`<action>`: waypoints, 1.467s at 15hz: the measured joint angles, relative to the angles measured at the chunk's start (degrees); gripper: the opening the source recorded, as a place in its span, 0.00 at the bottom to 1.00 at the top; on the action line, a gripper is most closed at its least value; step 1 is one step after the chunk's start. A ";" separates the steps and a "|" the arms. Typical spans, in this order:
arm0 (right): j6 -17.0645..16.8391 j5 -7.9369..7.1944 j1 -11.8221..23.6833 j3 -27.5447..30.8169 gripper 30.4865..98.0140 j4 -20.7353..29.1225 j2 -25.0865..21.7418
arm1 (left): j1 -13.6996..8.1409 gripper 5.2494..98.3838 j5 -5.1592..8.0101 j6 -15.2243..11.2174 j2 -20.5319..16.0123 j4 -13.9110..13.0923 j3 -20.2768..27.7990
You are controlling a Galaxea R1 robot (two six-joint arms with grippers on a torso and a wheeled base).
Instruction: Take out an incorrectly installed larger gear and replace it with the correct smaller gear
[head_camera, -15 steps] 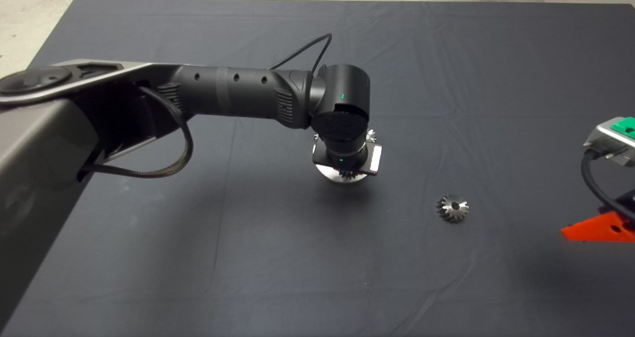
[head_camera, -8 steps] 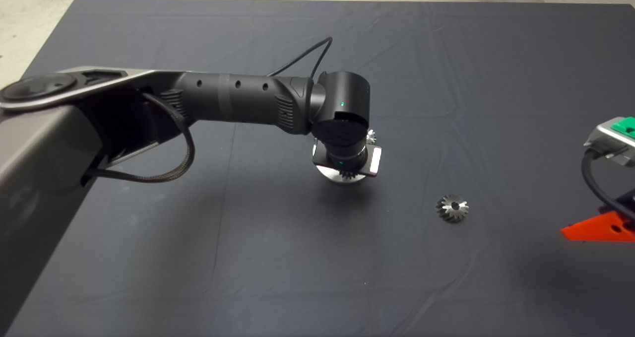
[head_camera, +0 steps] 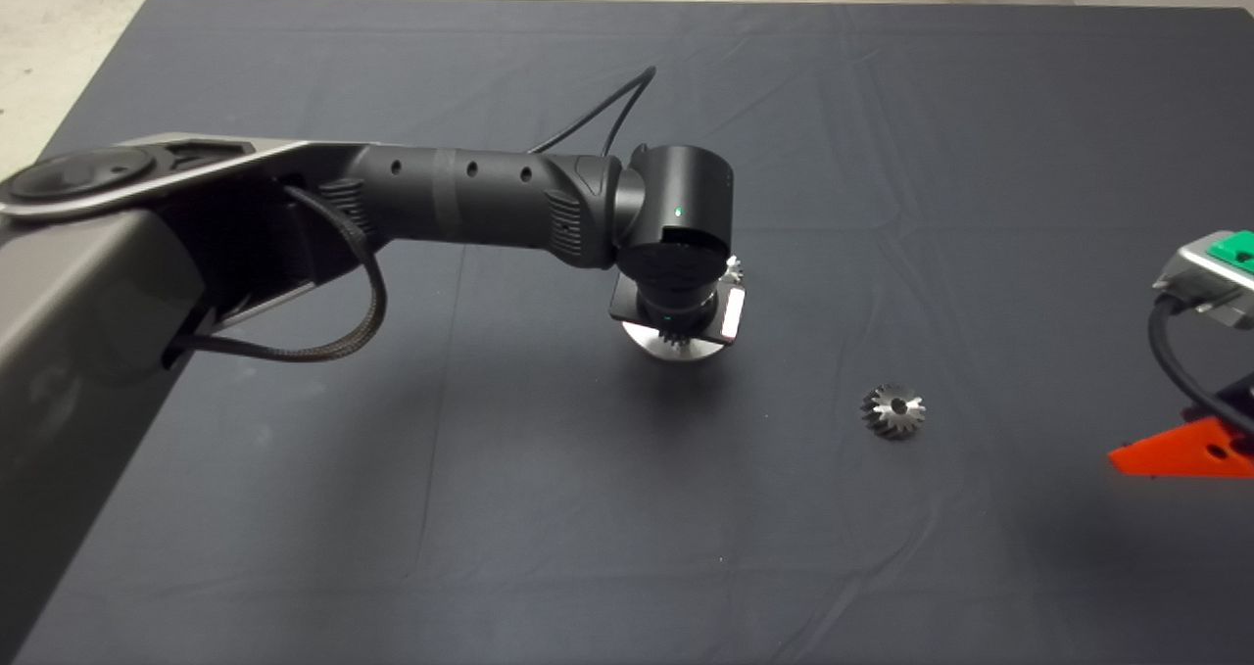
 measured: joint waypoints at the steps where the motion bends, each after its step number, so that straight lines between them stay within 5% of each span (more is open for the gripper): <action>1: 0.00 0.00 0.00 0.00 0.56 0.00 0.00 | 0.00 0.28 0.01 0.00 0.00 0.00 0.00; 22: -0.44 0.00 0.00 -0.02 0.56 0.00 0.45 | 0.14 0.28 0.33 -1.90 -0.09 0.17 0.62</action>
